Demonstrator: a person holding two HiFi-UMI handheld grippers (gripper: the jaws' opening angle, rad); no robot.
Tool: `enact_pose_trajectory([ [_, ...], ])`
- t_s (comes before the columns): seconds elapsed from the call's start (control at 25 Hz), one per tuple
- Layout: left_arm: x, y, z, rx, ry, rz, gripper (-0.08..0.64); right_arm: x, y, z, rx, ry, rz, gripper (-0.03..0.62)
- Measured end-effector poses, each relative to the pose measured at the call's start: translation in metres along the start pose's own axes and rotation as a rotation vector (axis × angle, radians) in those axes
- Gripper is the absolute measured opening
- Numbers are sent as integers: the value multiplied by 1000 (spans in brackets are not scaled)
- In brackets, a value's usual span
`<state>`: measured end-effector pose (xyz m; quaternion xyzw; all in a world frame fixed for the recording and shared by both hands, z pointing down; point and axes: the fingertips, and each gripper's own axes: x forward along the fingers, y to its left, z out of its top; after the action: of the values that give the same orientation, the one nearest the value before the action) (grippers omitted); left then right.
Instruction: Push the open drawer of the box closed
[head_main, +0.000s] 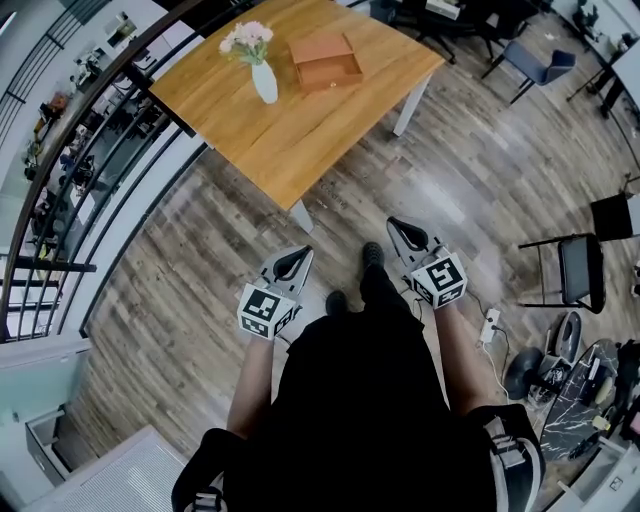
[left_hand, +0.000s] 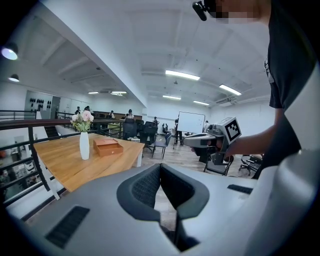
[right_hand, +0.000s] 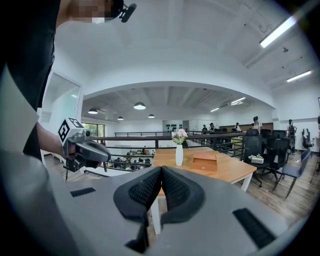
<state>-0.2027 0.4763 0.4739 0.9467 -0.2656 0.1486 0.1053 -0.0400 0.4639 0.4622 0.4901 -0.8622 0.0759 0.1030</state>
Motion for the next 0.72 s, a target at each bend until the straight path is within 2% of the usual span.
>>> enact_pose_trajectory([
  [0.36,38,15,13,-20,3,11,23,26,-47,1,18,-11,-18,15],
  [0.72,73,39,31,-28,7,45,23,61,-88,9,71,-29,36,15],
])
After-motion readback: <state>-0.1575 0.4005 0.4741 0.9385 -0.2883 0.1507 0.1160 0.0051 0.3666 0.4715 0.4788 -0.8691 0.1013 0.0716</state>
